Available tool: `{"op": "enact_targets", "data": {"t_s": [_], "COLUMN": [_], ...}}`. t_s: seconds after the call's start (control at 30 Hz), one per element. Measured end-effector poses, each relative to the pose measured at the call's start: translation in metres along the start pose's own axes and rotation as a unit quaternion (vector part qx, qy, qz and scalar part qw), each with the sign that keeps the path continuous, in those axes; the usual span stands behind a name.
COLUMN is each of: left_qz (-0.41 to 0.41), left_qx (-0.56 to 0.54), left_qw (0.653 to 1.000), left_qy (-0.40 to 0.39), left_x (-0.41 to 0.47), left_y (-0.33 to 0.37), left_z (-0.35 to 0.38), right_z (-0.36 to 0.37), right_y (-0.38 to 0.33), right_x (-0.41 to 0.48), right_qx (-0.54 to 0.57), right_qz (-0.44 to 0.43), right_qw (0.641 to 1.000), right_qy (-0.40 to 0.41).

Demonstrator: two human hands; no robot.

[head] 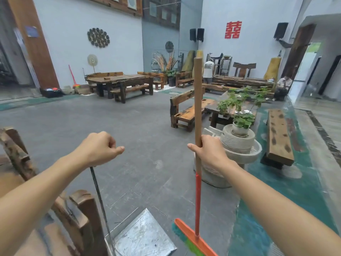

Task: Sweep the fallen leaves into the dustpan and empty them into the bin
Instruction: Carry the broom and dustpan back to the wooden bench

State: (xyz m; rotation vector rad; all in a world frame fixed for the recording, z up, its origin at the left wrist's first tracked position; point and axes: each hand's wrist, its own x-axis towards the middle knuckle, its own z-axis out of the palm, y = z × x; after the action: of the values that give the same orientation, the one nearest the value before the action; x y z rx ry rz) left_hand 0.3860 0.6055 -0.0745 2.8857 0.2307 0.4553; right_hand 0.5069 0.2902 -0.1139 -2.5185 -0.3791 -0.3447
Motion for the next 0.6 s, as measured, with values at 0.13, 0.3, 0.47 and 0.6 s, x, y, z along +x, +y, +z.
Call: {"op": "enact_targets", "data": {"t_s": [0.13, 0.3, 0.47, 0.6], "left_qz": [-0.005, 0.011, 0.011, 0.0], "left_qx": [-0.013, -0.02, -0.014, 0.0], "left_qw": [1.0, 1.0, 1.0, 1.0], "left_qy": [0.0, -0.015, -0.014, -0.024], "left_x": [0.084, 0.184, 0.283, 0.352], "left_y": [-0.032, -0.073, -0.12, -0.163], "left_z": [0.025, 0.048, 0.065, 0.087], "right_z": [0.047, 0.101, 0.151, 0.186], "right_y": [-0.007, -0.028, -0.057, -0.081], "right_x": [0.081, 0.169, 0.267, 0.341], "right_qx": [-0.005, 0.005, 0.023, 0.02], "right_qz": [-0.001, 0.004, -0.007, -0.033], "right_qw": [1.0, 1.0, 0.999, 0.997], "right_qy": [-0.001, -0.02, -0.031, -0.063]}}
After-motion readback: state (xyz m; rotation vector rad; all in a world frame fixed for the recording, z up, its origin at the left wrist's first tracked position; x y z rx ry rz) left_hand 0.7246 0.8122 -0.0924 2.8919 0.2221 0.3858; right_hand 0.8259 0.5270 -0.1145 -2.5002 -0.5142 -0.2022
